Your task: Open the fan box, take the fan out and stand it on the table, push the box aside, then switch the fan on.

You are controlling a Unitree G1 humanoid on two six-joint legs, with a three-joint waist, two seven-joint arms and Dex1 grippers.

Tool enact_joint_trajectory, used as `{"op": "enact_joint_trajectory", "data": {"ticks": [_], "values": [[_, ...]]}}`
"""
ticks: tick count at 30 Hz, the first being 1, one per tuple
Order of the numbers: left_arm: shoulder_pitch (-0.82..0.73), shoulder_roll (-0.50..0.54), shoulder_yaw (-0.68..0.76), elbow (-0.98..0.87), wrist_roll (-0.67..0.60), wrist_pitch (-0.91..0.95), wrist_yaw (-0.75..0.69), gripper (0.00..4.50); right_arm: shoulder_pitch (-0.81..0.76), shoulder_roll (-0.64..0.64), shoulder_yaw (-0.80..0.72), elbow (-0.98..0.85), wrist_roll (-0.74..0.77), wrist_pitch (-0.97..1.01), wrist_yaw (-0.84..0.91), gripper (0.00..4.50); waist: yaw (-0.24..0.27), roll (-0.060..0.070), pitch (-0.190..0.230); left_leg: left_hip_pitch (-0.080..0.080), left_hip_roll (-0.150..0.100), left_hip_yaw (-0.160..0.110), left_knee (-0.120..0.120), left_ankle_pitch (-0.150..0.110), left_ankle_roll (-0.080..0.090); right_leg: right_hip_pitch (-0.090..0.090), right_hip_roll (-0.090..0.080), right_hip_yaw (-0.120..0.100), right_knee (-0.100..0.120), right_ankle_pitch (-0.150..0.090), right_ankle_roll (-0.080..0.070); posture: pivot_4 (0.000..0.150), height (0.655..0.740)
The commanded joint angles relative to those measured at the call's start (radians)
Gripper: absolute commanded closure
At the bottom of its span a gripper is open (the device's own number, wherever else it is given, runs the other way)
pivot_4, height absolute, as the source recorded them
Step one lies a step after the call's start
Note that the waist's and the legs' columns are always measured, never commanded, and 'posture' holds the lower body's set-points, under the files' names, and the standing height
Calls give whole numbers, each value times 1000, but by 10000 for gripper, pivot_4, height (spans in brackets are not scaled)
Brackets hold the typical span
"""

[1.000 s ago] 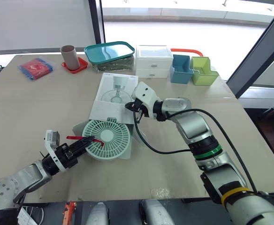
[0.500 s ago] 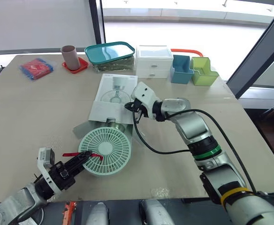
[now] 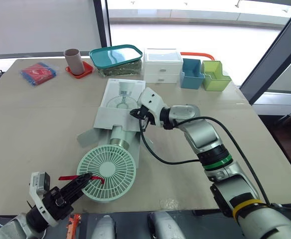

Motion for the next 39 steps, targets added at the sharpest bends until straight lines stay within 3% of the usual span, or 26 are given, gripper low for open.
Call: {"op": "enact_joint_trajectory", "data": {"ticks": [1,5,6,9,12,14,17,19,22,25,29,36,39], "values": [[-6,20,-24,14,48,4,-5,15800,-20,0,-6,-9,-2,-14,2,45000,0,0,0,0,0,0,0,0,0,0,0,0,0,0,0,1500,7400],[-16,38,-7,42,118,6,-59,1964,-18,-2,-7,-12,-3,-12,2,45000,0,0,0,0,0,0,0,0,0,0,0,0,0,0,0,1500,7400],[-20,48,3,61,140,8,-80,561,-17,-2,-7,-13,-3,-11,2,45000,0,0,0,0,0,0,0,0,0,0,0,0,0,0,0,1500,7400],[-28,75,21,98,189,13,-133,561,-16,-2,-6,-12,-3,-13,3,45000,-1,0,0,0,0,0,0,0,0,0,1,0,0,0,0,1500,7400],[-66,148,101,139,276,10,-281,561,-16,1,-3,-1,-5,-21,3,45000,0,0,0,0,0,-1,0,0,0,0,1,0,0,0,0,1500,7400],[-89,187,165,175,232,27,-299,561,-20,6,-1,5,-6,-26,2,45000,0,0,0,0,1,0,0,0,0,0,2,0,0,0,-1,1500,7400],[-85,256,229,170,279,69,-398,561,-29,13,-2,13,-5,-29,1,45000,-1,0,0,0,1,0,0,0,0,-1,2,-1,0,0,-1,1500,7400],[-68,302,253,142,365,72,-487,561,-33,15,-2,18,-5,-35,5,45000,-2,0,0,0,1,0,-1,0,0,-1,1,0,0,-1,-1,1500,7400],[4,354,266,44,623,-46,-693,561,-35,15,-2,23,-5,-42,9,45000,-3,0,0,-1,1,0,-2,0,0,-2,2,0,0,-1,-1,1500,7400],[34,336,257,10,827,-204,-793,561,-38,15,-1,28,-6,-47,14,45000,-3,1,1,-1,1,1,-2,0,0,-2,1,0,-1,-1,-2,1500,7400],[-60,275,293,80,831,-252,-799,561,-47,19,1,46,-8,-62,21,45000,-2,1,1,-1,2,1,-2,0,0,-2,1,-1,0,-1,-3,1500,7400],[-155,187,122,148,1335,-806,-918,561,-64,26,-3,75,-12,-90,29,45000,-2,0,1,-1,2,1,-2,0,0,-2,1,-1,-1,-1,-2,1500,7400],[-174,167,90,194,1401,-925,-965,561,-69,24,-15,62,-2,-82,31,45000,-2,0,0,-1,2,2,-2,0,0,-2,1,-1,-1,-1,-3,1500,7400]]}}
